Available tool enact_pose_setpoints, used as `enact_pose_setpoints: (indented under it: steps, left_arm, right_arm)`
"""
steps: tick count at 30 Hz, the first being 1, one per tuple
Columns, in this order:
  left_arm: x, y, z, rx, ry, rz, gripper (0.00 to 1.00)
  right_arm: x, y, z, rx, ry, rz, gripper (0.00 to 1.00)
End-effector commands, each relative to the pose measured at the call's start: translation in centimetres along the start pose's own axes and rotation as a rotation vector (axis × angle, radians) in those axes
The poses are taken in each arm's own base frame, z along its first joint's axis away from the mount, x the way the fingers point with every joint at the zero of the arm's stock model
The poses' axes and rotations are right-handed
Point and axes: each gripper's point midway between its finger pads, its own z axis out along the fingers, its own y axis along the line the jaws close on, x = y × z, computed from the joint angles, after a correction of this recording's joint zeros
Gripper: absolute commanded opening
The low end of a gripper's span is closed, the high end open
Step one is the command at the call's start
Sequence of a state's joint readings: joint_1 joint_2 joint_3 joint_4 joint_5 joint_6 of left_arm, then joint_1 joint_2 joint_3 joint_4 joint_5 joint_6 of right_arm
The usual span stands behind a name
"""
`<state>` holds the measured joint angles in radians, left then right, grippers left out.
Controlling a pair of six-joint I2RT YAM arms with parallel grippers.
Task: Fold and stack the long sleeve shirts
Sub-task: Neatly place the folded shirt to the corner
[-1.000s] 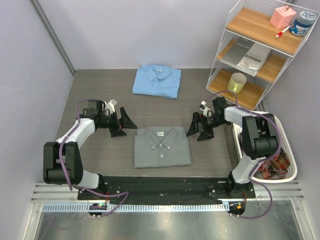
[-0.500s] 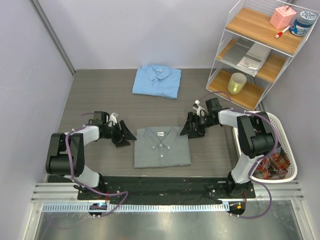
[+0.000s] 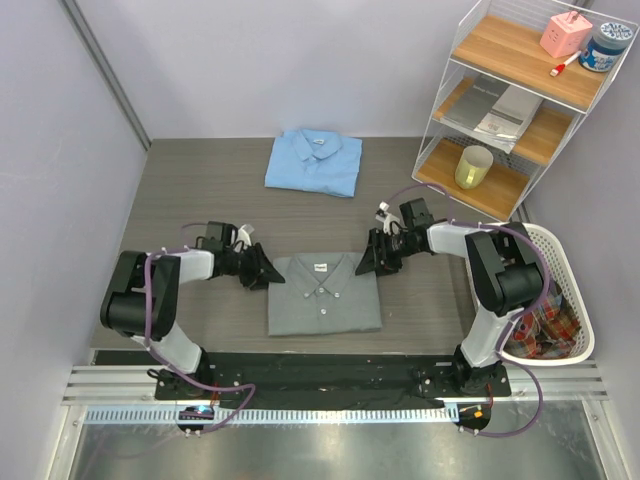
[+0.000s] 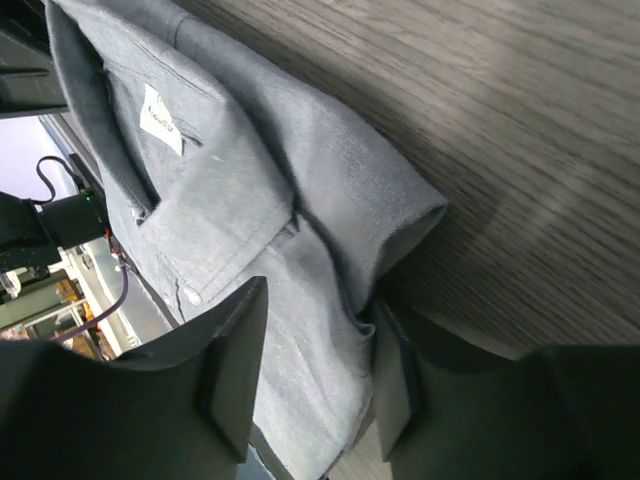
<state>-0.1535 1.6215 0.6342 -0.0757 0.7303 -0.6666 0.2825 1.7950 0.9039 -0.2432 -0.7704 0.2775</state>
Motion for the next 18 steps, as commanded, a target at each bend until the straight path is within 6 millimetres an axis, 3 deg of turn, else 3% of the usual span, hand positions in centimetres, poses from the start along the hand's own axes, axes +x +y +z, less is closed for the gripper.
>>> enact_pose_setpoints:
  steps: [1, 4, 6, 7, 10, 18]
  left_arm:
    - [-1.6, 1.8, 1.0, -0.095, -0.054, 0.036, 0.25]
    - [-2.1, 0.9, 1.1, -0.077, -0.058, 0.073, 0.14]
    - [-2.5, 0.1, 1.1, -0.066, -0.065, 0.108, 0.05]
    - [-2.4, -0.1, 1.0, -0.068, -0.059, 0.126, 0.01]
    - [-3.4, -0.6, 0.4, -0.091, -0.073, 0.179, 0.00]
    - [-8.2, -4.9, -1.5, -0.082, -0.168, 0.397, 0.00]
  right_arm:
    - [2.6, -5.6, 1.5, 0.222, 0.042, 0.021, 0.45]
    - [1.3, -4.9, 1.6, 0.209, 0.002, -0.011, 0.25]
    - [0.1, -4.1, 1.7, 0.201, -0.027, -0.031, 0.05]
    - [-0.4, -3.8, 1.8, 0.197, -0.039, -0.039, 0.01]
    - [-2.1, -2.5, 1.1, 0.194, -0.086, -0.081, 0.01]
    - [-8.5, 0.4, -1.7, 0.237, -0.236, -0.245, 0.01]
